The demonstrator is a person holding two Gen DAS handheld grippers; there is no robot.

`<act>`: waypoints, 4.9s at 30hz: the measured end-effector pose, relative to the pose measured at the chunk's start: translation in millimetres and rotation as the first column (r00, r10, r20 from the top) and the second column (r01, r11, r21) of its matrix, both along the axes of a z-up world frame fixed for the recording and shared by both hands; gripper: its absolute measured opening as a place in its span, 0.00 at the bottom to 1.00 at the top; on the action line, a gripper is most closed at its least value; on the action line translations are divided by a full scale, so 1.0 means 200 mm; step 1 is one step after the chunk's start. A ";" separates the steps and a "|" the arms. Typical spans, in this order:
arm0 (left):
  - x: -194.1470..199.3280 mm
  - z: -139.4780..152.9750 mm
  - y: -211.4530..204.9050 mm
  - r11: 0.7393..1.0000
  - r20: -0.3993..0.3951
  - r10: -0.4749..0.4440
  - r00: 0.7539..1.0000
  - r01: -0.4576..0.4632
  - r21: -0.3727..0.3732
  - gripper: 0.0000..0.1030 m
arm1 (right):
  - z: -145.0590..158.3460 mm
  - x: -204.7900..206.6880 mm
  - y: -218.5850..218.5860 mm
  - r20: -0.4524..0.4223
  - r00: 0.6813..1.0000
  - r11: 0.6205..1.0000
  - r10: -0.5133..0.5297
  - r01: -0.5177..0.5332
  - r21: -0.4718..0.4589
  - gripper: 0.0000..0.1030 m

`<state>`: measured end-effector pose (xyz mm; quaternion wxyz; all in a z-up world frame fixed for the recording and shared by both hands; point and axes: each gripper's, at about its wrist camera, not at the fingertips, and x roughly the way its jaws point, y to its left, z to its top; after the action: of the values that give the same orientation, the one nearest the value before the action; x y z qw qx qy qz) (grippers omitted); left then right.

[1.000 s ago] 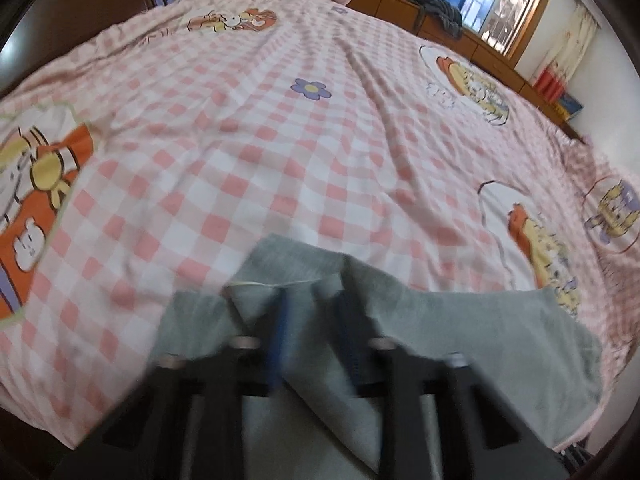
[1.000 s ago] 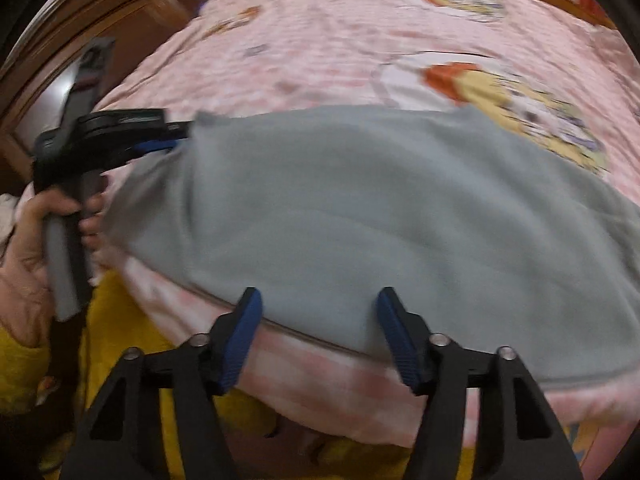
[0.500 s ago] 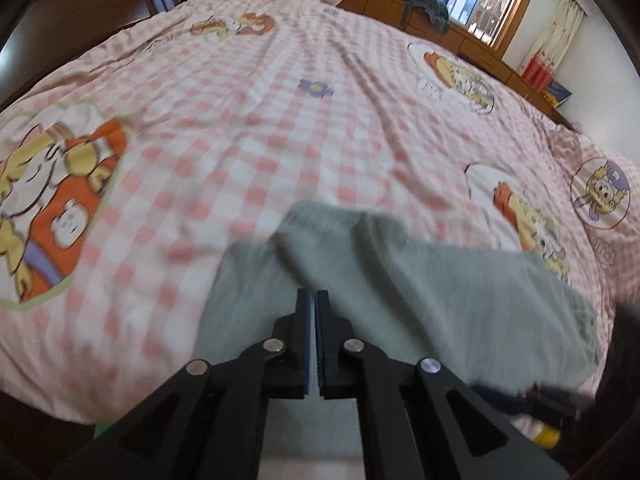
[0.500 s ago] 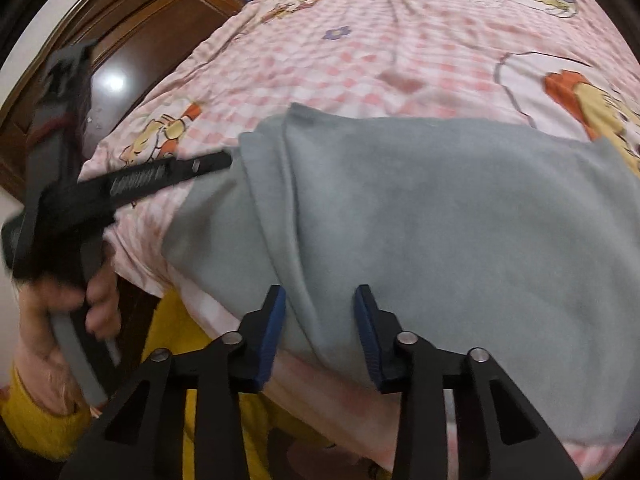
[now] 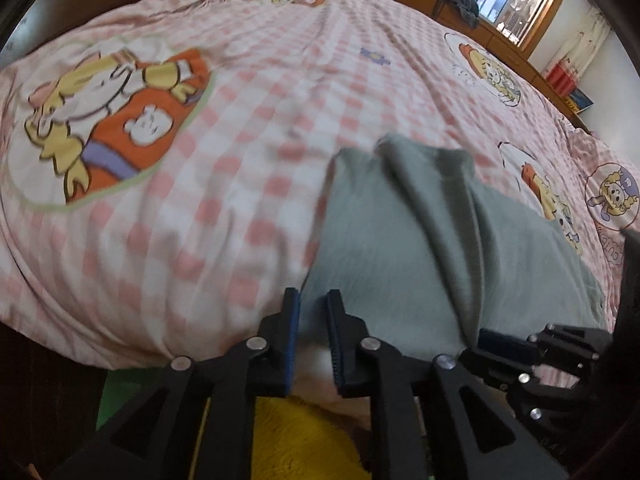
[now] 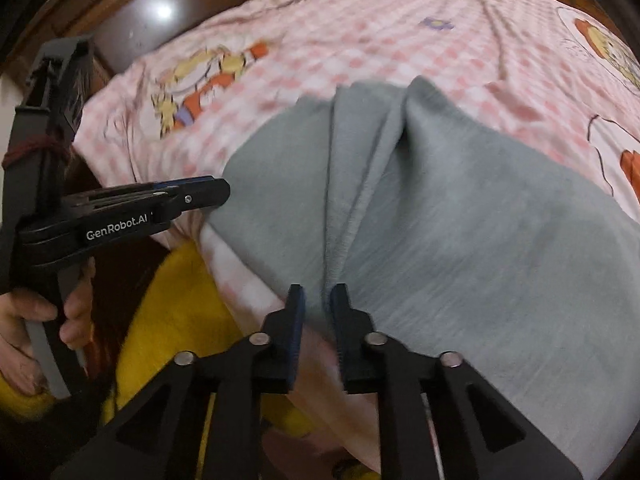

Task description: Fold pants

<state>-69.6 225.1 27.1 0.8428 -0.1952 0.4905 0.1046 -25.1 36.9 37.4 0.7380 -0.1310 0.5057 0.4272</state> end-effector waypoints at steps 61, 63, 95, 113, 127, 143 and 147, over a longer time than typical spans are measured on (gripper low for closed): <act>-0.17 0.05 0.14 0.998 0.044 0.069 0.997 -0.069 0.005 0.29 | 0.00 0.22 0.05 0.042 0.977 0.956 -0.210 0.214 -0.199 0.76; -0.19 0.05 0.16 0.997 0.032 0.077 0.996 -0.078 0.016 0.29 | 0.05 0.15 0.14 0.077 0.987 0.972 -0.142 0.154 -0.178 0.76; -0.30 -0.05 0.26 0.990 -0.012 0.135 0.991 -0.136 -0.025 0.38 | 0.19 -0.08 0.51 0.118 0.980 0.987 0.158 -0.160 0.008 0.05; -0.20 0.12 0.21 0.998 0.063 0.055 0.996 -0.055 -0.007 0.39 | 0.12 0.05 0.07 0.092 0.995 0.997 -0.024 0.031 -0.072 0.26; 0.18 -0.01 -0.05 0.998 -0.020 -0.070 0.997 0.070 0.000 0.39 | 0.00 0.05 -0.21 -0.052 0.994 0.995 -0.093 0.094 0.028 0.27; 0.41 0.07 -0.38 0.987 0.007 -0.163 0.987 0.163 -0.015 0.39 | 0.05 0.94 -1.16 -0.137 0.811 0.810 -0.568 0.581 0.079 0.27; 0.37 -0.02 -0.39 0.988 -0.005 -0.152 0.988 0.153 0.034 0.38 | -0.13 1.08 -1.05 -0.065 0.821 0.823 -0.568 0.566 -0.040 0.26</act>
<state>5.2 148.0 23.5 0.8509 -0.1427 0.5033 0.0484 191.1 -172.7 10.7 0.8110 0.0343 0.5528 0.1885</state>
